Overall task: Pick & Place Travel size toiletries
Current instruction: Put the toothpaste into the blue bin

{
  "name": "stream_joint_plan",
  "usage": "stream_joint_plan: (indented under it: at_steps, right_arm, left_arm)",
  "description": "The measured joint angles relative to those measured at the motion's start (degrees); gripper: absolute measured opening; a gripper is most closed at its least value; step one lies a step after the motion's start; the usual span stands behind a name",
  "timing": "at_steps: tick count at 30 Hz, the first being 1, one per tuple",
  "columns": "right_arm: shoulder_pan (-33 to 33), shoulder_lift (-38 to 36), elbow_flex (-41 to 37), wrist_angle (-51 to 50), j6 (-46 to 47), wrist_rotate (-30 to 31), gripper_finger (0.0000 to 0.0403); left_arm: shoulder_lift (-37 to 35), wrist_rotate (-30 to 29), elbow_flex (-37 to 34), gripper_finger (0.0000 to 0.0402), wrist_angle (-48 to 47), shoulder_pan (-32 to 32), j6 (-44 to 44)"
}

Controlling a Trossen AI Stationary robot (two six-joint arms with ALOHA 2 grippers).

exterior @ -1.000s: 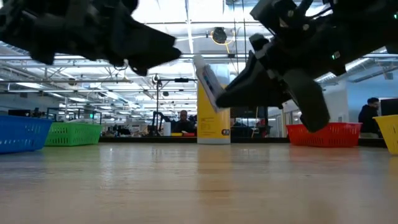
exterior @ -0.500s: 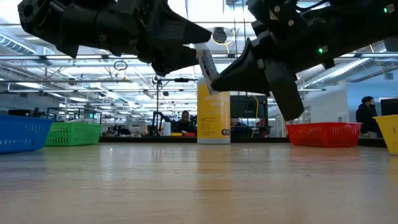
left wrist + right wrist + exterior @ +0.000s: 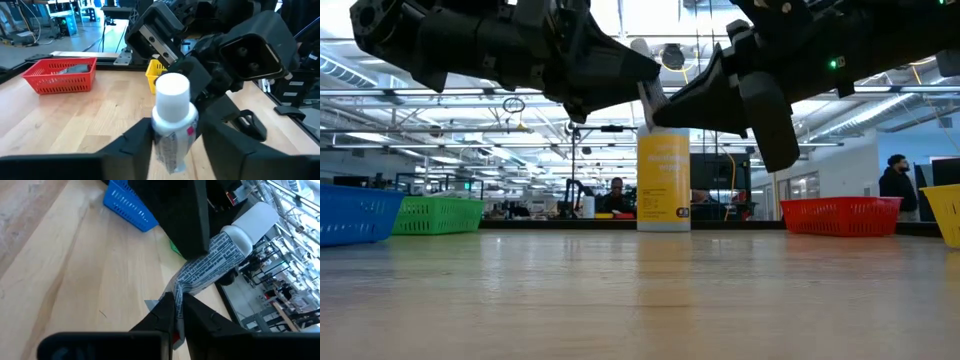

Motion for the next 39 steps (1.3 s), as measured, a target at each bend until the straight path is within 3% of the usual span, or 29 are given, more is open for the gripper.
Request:
stream_joint_plan:
  at_steps: [7,11,17,21,24,30,39]
  right_arm:
    - [0.0,0.0,0.0,-0.3,3.9,-0.1,0.0031]
    - [0.0,-1.2,0.0,-3.5,11.5,-0.3,0.007]
    - [-1.2,-7.9,0.0,-17.5,28.4,-7.6,0.0166]
    - [-3.0,-8.4,0.0,-14.4,32.0,-16.2,0.0212]
    - [-4.3,-5.3,0.0,-5.9,30.4,-21.5,0.0226]
    - [-4.7,-2.8,0.0,0.3,27.2,-18.3,0.0189]
    - [-4.6,-2.6,0.0,-0.3,28.8,-16.7,0.006]
  left_arm:
    - [0.0,-0.2,0.0,0.0067,-0.1,0.0,1.5]
    - [0.0,-0.2,0.0,0.0029,-0.2,-0.4,3.2]
    - [0.0,-3.2,0.0,0.0022,-0.2,-2.0,6.2]
    - [0.0,-4.4,0.0,0.003,0.5,-2.6,8.5]
    - [0.0,-4.3,0.0,0.0029,1.9,-3.0,9.4]
    - [0.0,-4.6,0.0,0.0019,1.9,-3.9,11.1]
    - [0.0,-7.0,0.0,0.0029,2.5,-5.7,14.9]
